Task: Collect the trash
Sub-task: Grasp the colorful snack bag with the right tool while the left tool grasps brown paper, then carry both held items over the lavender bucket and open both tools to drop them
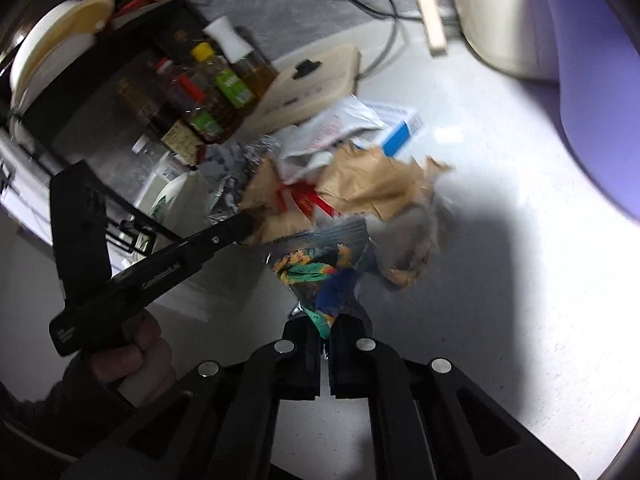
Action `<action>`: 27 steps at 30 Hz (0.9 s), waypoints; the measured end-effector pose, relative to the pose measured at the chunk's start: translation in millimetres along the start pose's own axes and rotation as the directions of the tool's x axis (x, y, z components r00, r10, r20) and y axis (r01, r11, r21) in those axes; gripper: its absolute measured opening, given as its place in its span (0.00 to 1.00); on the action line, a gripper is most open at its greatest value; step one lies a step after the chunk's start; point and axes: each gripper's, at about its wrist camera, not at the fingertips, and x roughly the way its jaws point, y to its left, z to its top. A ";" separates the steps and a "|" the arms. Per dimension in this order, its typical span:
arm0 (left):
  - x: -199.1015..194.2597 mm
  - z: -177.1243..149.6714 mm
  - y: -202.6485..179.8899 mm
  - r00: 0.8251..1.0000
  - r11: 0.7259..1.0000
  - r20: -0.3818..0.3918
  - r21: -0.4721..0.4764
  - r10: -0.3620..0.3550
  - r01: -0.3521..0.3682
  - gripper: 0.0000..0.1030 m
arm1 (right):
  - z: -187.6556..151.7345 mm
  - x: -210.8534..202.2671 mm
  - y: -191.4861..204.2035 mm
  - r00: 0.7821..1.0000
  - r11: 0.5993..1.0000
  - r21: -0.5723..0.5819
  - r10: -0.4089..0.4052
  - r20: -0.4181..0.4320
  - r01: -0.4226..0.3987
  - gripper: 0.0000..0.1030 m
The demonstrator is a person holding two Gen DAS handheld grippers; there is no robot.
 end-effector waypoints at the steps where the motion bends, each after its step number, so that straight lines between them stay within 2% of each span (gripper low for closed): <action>1: -1.6 0.4 0.4 1.000 1.000 0.004 0.001 0.004 -0.004 0.08 | 1.4 -2.6 3.6 1.000 1.000 -0.010 0.009 0.010 -0.009 0.03; 10: -37.9 21.5 -11.5 0.993 0.999 0.111 0.022 0.043 -0.045 0.07 | 22.8 -42.9 13.4 0.992 0.996 -0.090 -0.010 0.122 0.021 0.03; 16: -64.3 47.0 -44.2 0.972 0.998 0.230 0.021 0.054 -0.060 0.07 | 50.9 -89.1 5.0 0.973 0.986 -0.166 0.025 0.229 0.013 0.03; 21: -82.6 69.5 -83.6 0.952 0.999 0.303 0.014 0.039 -0.045 0.07 | 81.5 -142.6 -5.1 0.934 0.977 -0.212 0.062 0.352 0.015 0.03; 24: -87.7 82.4 -110.3 0.943 0.999 0.331 0.043 0.017 -0.033 0.07 | 93.1 -175.1 -17.7 0.903 0.976 -0.216 0.068 0.424 0.027 0.03; 27: -89.5 92.7 -140.9 0.931 0.996 0.365 0.082 0.006 -0.038 0.07 | 101.3 -199.6 -36.2 0.885 0.975 -0.217 0.055 0.463 0.053 0.03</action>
